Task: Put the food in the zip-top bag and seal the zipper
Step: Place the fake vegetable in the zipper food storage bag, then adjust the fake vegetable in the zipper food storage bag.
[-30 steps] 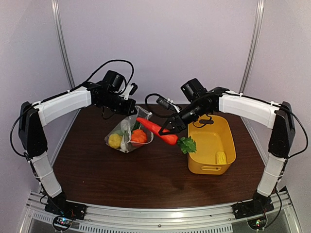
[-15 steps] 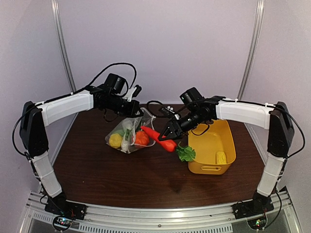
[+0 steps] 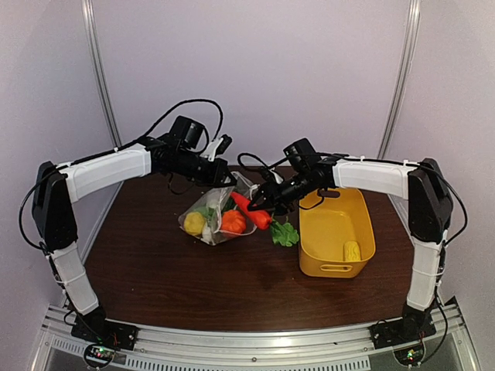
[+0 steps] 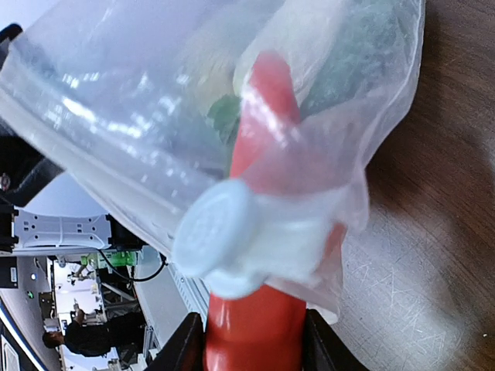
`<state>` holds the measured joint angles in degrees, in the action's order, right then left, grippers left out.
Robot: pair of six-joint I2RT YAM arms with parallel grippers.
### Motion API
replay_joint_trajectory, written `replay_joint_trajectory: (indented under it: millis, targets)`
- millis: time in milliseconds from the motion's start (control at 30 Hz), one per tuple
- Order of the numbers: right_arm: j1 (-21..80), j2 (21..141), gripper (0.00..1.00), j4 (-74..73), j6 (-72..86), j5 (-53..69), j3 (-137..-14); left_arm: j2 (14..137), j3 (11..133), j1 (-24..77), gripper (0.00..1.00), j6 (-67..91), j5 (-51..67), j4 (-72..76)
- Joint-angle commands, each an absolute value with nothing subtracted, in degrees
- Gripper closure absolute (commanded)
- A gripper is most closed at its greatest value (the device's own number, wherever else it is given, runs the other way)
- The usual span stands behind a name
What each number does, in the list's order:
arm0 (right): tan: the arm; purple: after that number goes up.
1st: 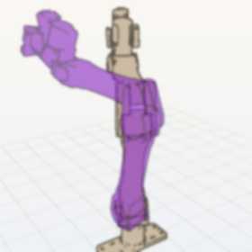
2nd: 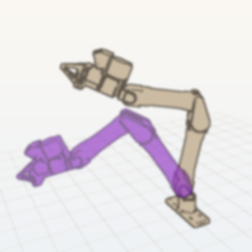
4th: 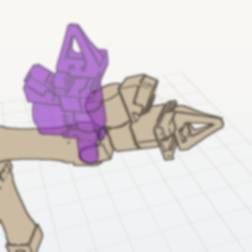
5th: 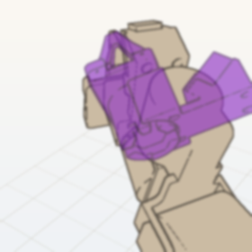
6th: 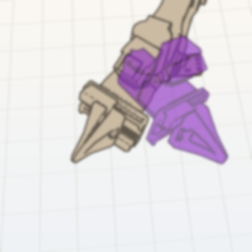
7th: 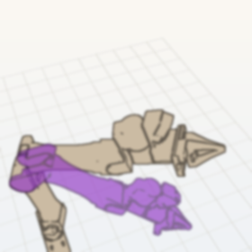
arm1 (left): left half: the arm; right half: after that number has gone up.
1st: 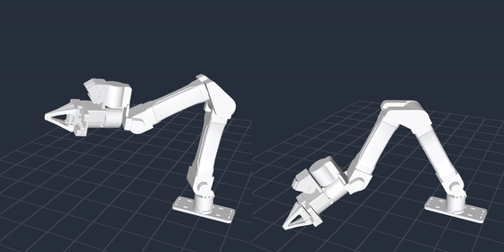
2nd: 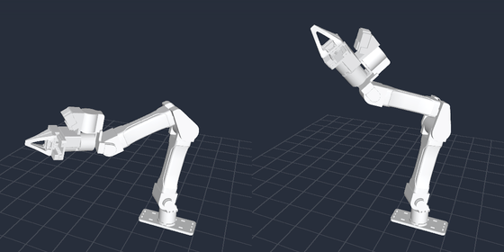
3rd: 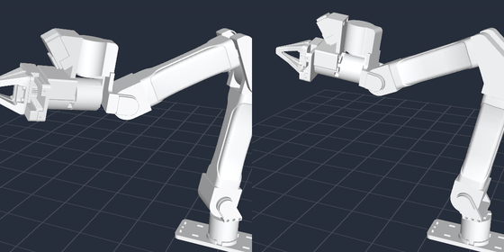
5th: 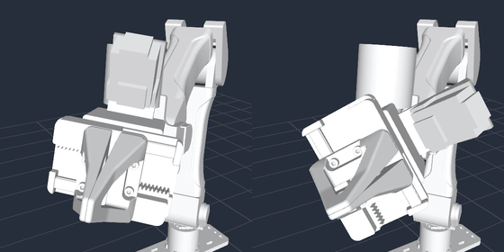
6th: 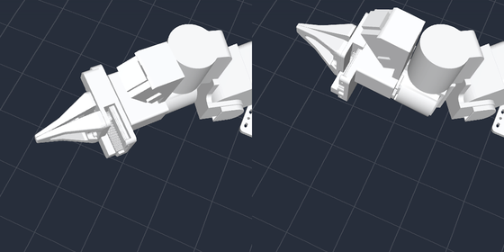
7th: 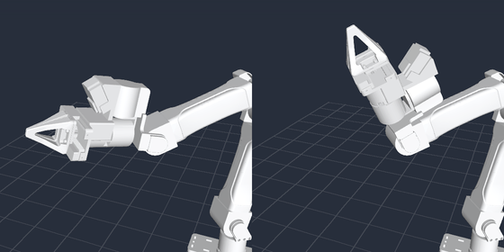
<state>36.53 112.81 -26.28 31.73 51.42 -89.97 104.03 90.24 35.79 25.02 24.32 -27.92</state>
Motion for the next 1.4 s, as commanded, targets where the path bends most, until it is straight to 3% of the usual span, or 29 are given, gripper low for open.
replay_joint_trajectory:
  millis: [0, 133, 400, 567, 667, 733, 1033, 1267, 1367]
  targets:
    - [35.6, 111.9, 0.59, -23.1, 36.6, 48.7, -89.3, 102.7, 92.7, 37.1, 1.0, 26.6, 25.5, -24.4]
    - [35.5, 111.7, 0.57, -21.3, 39.0, 48.2, -88.8, 103.4, 93.1, 38.0, 1.0, 27.9, 25.7, -23.2]
    - [35.7, 112.2, 0.42, -18.3, 40.9, 48.1, -91.3, 105.1, 95.9, 38.8, 1.0, 29.2, 24.0, -23.2]
    - [32.9, 106.6, 0.32, -17.7, 39.9, 47.8, -87.3, 105.5, 99.3, 38.4, 1.0, 26.4, 21.4, -27.1]
    - [28.9, 100.5, 0.22, -20.7, 35.4, 46.7, -87.9, 106.4, 100.8, 37.9, 1.0, 24.9, 21.7, -29.3]
    - [26.4, 97.2, 0.02, -22.3, 32.7, 47.2, -88.6, 106.9, 101.1, 37.6, 1.0, 24.2, 22.2, -29.7]
    - [24.4, 85.9, 0.0, -30.2, 8.7, 41.3, -84.6, 108.7, 103.3, 36.4, 1.0, 17.4, 28.0, -32.7]
    - [25.6, 81.6, 0.02, -49.1, -35.8, 36.0, -80.7, 107.8, 100.4, 35.5, 1.0, 17.6, 32.0, -32.1]
    - [29.6, 76.3, 0.04, -48.9, -44.9, 29.0, -74.7, 105.9, 96.7, 34.6, 1.0, 18.8, 33.0, -29.2]
